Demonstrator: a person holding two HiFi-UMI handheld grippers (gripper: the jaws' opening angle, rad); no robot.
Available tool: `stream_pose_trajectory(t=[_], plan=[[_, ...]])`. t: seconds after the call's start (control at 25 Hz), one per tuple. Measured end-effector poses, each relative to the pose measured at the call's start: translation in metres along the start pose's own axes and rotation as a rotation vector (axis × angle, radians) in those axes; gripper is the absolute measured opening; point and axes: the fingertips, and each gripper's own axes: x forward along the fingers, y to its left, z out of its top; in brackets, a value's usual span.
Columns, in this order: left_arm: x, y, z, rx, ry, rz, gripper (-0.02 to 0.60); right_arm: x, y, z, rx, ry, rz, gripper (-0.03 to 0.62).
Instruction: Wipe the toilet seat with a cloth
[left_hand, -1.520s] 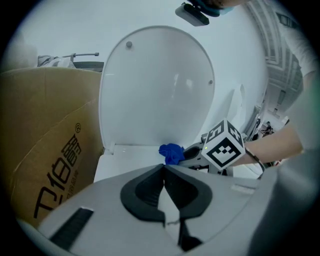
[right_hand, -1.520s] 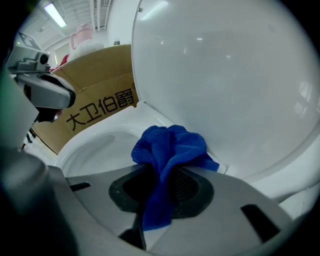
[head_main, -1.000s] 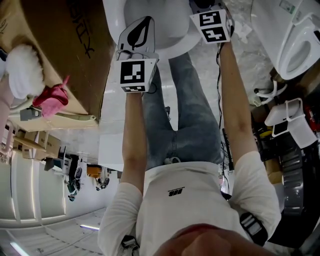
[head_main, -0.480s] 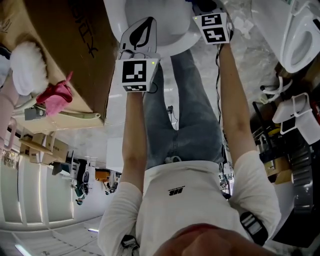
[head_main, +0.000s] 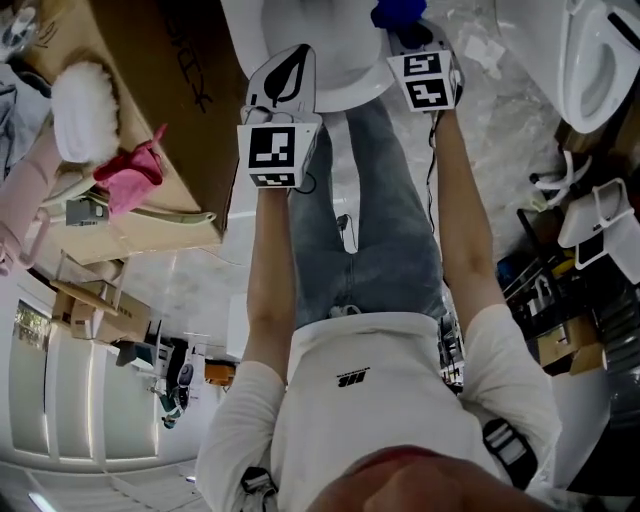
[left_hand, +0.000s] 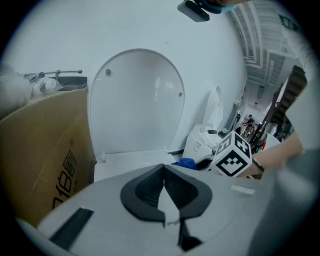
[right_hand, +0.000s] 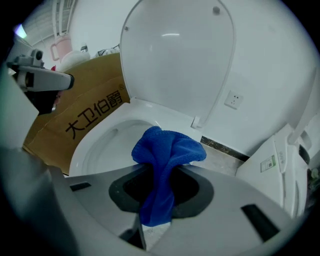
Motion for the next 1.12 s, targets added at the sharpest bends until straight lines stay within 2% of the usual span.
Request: stream_pose_trajectory(t=[0.24,0.4,0.6,0.8,1.12], plan=[[-0.047,-0.003,0.035,0.014,-0.020,0.010,0.011,-0.067,0.023,0.036,0.018,-0.078,-0.009,0.086],[-0.078,-0.004,0.072,0.041,-0.061,0.026,0.011,-0.118,0.032,0.081,0.009,-0.171,-0.025,0.087],[-0.144,-0.013,0.132,0.073,-0.127,0.034,0.011,-0.218,0.060,0.136,-0.006,-0.295,-0.043,0.087],[-0.198,-0.037,0.178,0.088,-0.160,0.015,0.011,-0.309,0.082,0.168,-0.006,-0.381,-0.049,0.087],[-0.277,-0.061,0.241,0.163,-0.242,-0.018,0.011,-0.434,0.113,0.214,-0.027,-0.557,-0.086,0.086]])
